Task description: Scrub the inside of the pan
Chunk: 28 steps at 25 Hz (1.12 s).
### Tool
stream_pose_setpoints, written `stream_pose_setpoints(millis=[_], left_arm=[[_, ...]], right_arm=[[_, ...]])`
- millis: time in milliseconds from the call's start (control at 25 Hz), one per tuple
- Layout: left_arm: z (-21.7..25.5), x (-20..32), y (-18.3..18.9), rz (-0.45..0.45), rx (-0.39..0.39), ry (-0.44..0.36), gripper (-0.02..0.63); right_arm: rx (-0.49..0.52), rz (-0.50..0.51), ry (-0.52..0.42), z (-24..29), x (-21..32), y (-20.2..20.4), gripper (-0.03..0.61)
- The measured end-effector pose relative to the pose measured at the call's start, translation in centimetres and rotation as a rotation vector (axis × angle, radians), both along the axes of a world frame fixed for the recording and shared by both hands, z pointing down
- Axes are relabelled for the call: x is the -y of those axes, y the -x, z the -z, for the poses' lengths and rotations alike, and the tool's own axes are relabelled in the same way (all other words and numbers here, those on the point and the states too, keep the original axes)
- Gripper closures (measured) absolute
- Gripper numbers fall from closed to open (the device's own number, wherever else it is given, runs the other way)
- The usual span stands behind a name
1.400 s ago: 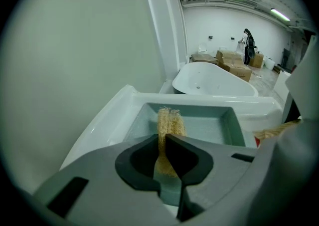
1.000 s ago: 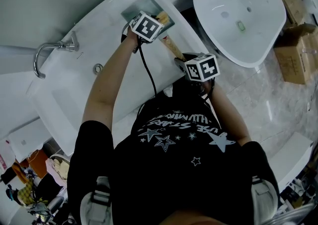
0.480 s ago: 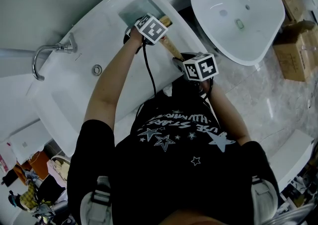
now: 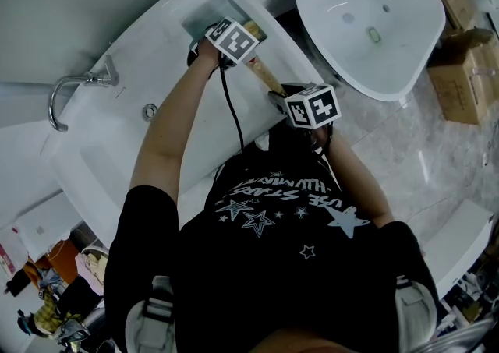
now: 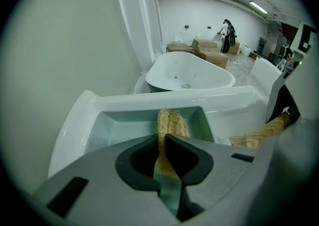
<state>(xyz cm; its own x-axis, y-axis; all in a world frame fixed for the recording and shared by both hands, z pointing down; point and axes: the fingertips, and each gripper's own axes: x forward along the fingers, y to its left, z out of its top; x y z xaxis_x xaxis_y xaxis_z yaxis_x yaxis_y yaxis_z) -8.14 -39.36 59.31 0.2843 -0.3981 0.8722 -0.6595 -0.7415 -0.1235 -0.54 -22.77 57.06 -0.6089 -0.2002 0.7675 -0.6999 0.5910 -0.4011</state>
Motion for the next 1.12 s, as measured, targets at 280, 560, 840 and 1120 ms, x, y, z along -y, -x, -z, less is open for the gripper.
stream_pose_setpoints(millis=[280, 560, 840, 1120], left_arm=[[0.0, 2.5, 2.3, 0.072, 0.028, -0.052, 0.563], [0.0, 4.6, 4.3, 0.131, 0.055, -0.082, 0.563], [0.0, 6.3, 5.9, 0.170, 0.100, -0.115, 0.563], [0.1, 7.1, 6.9, 0.221, 0.092, -0.127, 0.563]], right_arm=[[0.006, 0.000, 0.012, 0.0, 0.0, -0.1, 0.448], [0.011, -0.002, 0.017, 0.0, 0.0, -0.1, 0.448], [0.017, 0.010, 0.029, 0.1, 0.0, -0.1, 0.448], [0.020, 0.016, 0.038, 0.2, 0.0, -0.2, 0.448]])
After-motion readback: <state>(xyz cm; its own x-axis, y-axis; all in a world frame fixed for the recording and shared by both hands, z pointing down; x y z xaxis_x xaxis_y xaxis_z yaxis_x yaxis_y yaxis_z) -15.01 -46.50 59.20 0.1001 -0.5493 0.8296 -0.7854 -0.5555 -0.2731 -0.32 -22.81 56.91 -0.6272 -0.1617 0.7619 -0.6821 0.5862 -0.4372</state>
